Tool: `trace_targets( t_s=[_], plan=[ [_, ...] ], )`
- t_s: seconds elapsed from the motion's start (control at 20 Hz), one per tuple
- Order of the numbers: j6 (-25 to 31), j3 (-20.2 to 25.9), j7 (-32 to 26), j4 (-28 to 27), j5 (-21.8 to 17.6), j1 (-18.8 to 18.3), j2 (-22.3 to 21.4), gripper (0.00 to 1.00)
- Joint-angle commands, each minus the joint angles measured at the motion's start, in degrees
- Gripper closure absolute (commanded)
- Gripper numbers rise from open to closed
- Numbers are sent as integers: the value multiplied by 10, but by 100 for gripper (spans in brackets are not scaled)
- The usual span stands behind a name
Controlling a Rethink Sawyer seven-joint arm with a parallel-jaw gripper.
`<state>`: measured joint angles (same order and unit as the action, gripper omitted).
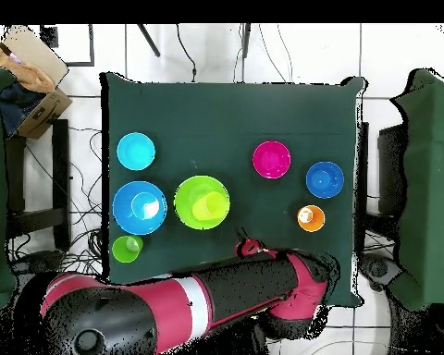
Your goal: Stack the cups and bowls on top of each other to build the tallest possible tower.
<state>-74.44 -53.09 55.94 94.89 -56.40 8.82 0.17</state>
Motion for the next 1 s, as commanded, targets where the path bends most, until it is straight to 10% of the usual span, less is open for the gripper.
trace_targets(
  t_s=[0.05,0.3,1.0],
  plan=[
    [71,24,-257,-51,80,13,39,0],
    [64,6,-298,-54,114,13,65,0],
    [55,94,-142,-164,146,-86,178,0]
  ],
)
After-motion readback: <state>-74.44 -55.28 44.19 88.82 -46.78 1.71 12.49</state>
